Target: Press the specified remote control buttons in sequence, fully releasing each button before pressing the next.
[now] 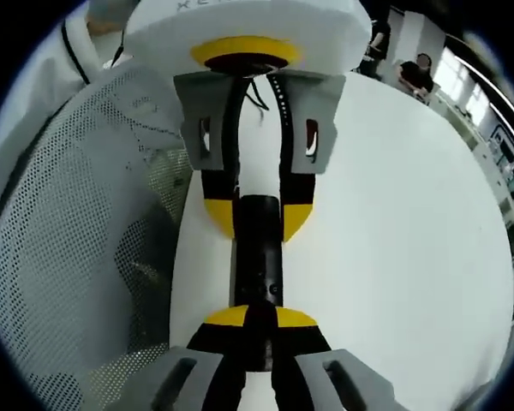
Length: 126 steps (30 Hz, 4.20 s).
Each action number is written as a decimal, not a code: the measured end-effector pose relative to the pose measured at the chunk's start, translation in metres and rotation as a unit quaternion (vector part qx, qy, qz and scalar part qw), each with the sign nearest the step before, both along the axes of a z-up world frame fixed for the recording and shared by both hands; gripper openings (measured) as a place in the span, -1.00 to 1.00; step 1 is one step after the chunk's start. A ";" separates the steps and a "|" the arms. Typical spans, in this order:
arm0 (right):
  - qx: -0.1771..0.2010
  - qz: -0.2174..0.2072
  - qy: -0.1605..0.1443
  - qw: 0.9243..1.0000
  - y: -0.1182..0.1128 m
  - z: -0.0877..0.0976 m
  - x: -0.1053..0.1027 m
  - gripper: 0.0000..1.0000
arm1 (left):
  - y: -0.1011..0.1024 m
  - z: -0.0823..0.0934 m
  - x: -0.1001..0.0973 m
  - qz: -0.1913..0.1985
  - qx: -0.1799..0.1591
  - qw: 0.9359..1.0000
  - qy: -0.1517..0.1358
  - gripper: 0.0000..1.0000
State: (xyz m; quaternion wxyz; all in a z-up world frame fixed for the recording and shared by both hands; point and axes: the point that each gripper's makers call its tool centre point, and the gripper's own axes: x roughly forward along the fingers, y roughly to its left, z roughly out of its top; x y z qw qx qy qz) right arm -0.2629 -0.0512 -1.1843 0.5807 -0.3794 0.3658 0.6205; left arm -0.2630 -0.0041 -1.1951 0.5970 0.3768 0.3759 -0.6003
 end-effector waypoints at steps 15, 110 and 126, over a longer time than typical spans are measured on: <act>0.006 0.001 -0.021 1.000 -0.005 -0.001 -0.002 -0.88 | 0.000 0.000 0.000 0.003 -0.002 1.000 0.000 -0.51; 0.100 -0.163 -0.015 0.981 -0.017 0.004 0.002 -1.00 | 0.000 0.001 0.000 0.019 -0.012 1.000 0.004 -0.52; 0.032 -0.104 -0.034 0.994 -0.004 0.001 -0.001 -1.00 | 0.000 0.001 -0.001 0.010 -0.013 1.000 -0.001 -0.52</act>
